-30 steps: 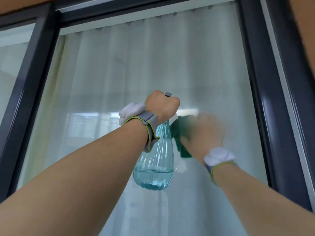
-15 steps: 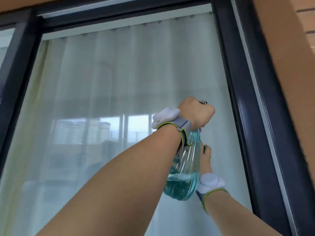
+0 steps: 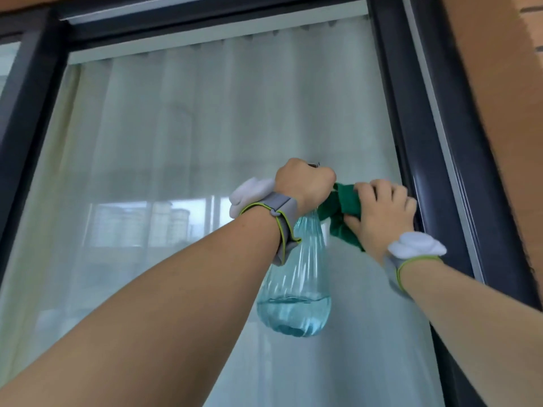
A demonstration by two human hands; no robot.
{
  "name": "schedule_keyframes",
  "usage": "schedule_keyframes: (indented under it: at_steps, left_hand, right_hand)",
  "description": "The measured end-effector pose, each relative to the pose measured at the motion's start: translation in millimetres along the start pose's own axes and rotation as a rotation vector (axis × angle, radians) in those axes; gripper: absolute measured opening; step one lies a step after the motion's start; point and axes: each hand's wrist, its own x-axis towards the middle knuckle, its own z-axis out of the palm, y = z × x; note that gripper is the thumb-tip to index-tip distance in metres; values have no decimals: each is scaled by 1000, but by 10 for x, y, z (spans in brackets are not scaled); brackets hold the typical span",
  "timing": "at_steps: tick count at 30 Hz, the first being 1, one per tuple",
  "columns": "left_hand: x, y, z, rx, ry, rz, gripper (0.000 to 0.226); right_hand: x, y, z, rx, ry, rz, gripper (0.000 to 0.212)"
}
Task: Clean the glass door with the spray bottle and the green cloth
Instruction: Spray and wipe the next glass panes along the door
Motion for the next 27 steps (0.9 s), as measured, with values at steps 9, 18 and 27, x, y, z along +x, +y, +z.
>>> schedule_keyframes:
  at_steps: [9, 18, 27]
  left_hand:
    - [80, -225, -131, 79, 47, 3, 31]
    - [73, -233, -297, 83, 44, 26, 24]
    - [50, -636, -440, 35, 37, -65, 54]
  right_hand:
    - [111, -188, 41, -49, 91, 194, 43]
    - [567, -51, -16, -108, 16, 185, 40]
    - [186, -435, -109, -40, -118, 29, 46]
